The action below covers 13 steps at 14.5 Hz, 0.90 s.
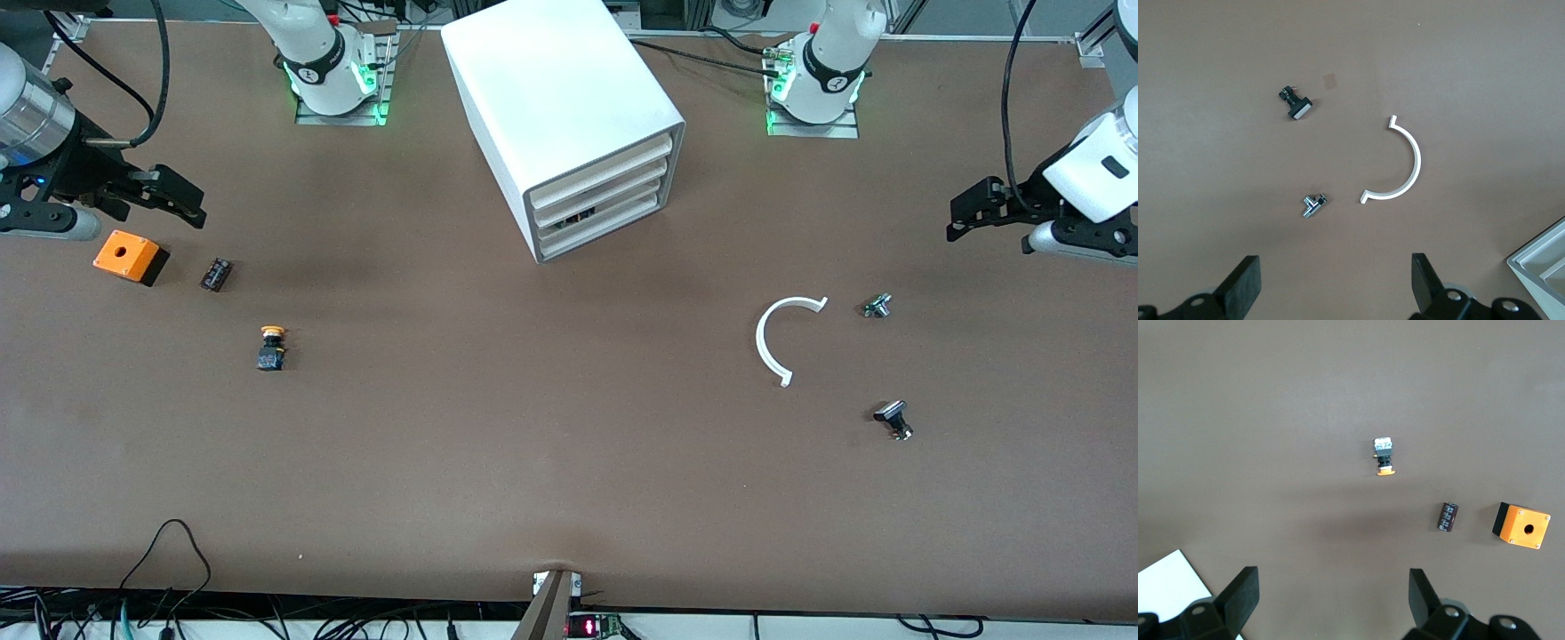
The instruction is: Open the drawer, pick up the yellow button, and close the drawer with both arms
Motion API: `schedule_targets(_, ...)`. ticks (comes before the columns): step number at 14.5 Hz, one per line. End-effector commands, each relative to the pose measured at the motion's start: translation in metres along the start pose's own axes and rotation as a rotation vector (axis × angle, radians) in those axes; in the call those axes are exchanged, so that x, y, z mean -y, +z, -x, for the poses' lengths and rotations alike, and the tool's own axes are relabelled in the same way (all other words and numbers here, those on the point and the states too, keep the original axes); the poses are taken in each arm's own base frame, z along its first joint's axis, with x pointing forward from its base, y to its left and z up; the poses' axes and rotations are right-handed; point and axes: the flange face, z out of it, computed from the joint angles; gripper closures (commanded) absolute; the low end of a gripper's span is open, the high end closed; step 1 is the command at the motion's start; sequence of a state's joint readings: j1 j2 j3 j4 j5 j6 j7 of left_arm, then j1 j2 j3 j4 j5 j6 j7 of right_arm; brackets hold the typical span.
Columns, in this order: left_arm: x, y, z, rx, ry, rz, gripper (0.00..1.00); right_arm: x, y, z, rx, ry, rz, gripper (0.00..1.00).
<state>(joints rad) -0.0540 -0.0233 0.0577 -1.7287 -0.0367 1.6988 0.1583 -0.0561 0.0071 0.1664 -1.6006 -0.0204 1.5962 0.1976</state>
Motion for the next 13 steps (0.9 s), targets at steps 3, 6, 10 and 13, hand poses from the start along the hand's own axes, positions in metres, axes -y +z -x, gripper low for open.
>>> schedule_targets(3, -0.003, 0.0, -0.004, 0.008, 0.017, -0.024, 0.01, -0.003, -0.009, 0.007, -0.011, 0.0, 0.012, 0.01)
schedule_targets(6, -0.008, 0.001, -0.006, 0.007, 0.027, -0.026, 0.01, -0.008, -0.008, 0.005, -0.01, 0.013, 0.001, 0.01)
schedule_targets(10, -0.032, -0.003, -0.006, 0.012, 0.05, -0.089, 0.01, -0.008, -0.008, 0.004, -0.009, 0.014, -0.003, 0.01)
schedule_targets(13, -0.034, -0.003, -0.007, 0.01, 0.051, -0.089, 0.01, -0.009, -0.015, 0.003, -0.023, 0.005, -0.004, 0.01)
